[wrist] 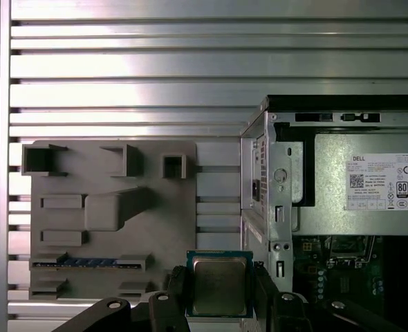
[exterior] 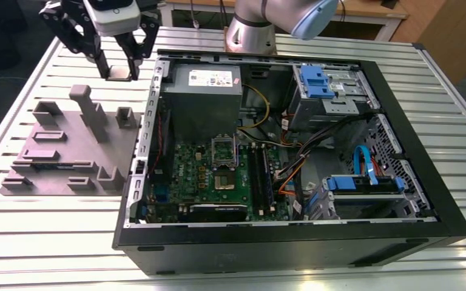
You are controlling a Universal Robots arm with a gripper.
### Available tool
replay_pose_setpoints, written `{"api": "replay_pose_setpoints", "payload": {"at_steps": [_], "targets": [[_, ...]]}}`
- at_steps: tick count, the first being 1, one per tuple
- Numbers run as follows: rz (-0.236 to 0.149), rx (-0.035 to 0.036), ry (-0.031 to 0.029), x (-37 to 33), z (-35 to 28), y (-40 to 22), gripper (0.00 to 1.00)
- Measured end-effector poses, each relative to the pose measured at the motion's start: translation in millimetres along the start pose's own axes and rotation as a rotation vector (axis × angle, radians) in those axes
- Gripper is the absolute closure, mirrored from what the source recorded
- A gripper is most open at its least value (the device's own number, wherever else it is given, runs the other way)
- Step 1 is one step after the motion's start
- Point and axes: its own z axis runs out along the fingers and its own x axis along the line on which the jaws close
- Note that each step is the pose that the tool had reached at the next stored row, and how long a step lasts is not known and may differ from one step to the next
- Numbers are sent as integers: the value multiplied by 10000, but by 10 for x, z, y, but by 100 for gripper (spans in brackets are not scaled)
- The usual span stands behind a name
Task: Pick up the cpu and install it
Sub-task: 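Pick up the cpu and move it towards the insertion slot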
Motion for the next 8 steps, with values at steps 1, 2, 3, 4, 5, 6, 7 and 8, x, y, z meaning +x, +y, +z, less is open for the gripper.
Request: {"api": "replay_pose_setpoints", "payload": {"at_steps": [1,2,3,4,5,6,7,8], "targets": [[0,0,0,-6,0,0,53],[0,0,0,-11,0,0,53],[0,0,0,-18,0,0,53],[0,0,0,-24,0,0,53],[0,1,1,-29,-1,0,53],[0,1,1,-35,-1,0,53],[0,0,0,-40,-1,1,53],[0,1,1,-45,-1,1,53]]}}
